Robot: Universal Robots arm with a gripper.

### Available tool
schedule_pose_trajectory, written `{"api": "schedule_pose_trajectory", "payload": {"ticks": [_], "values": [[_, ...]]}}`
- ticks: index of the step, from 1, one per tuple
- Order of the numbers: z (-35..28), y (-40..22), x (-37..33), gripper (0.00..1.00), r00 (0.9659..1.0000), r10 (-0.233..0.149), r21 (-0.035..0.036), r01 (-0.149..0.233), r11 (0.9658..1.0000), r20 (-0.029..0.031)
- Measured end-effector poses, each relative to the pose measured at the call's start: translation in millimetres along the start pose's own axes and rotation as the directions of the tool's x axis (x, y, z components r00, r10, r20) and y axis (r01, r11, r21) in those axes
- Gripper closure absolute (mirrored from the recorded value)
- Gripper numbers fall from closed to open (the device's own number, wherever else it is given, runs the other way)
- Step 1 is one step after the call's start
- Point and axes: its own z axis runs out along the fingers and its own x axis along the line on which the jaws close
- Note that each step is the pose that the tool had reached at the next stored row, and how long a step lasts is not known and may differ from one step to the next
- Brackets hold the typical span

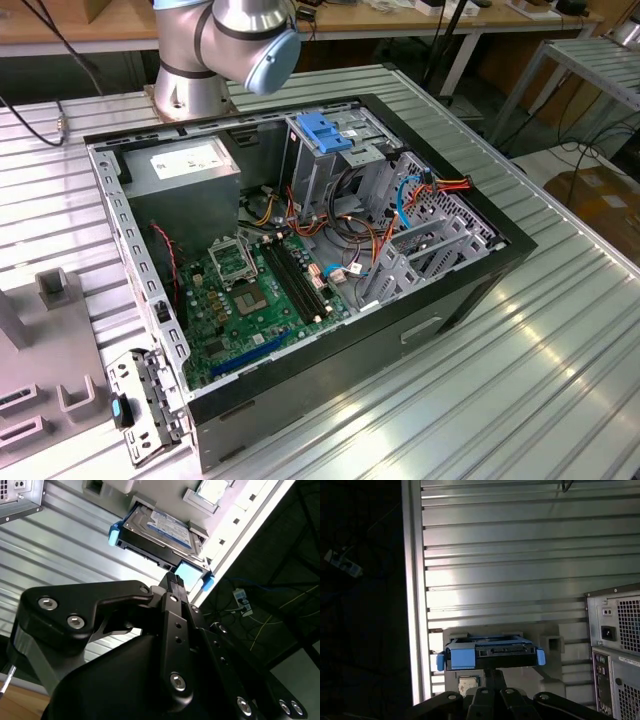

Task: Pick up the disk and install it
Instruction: 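Reach for the disk, then pick up the disk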

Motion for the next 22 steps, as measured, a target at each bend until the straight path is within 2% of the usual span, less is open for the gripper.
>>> {"api": "schedule_pose_trajectory", "payload": {"ticks": [5,22], "values": [[-0.2,0.3,8.8,0.89,1.0000,0.000,0.0001,0.000,1.0000,0.0000],[-0.2,0.2,9.7,0.89,1.0000,-0.007,-0.0002,0.007,1.0000,-0.0003]]}}
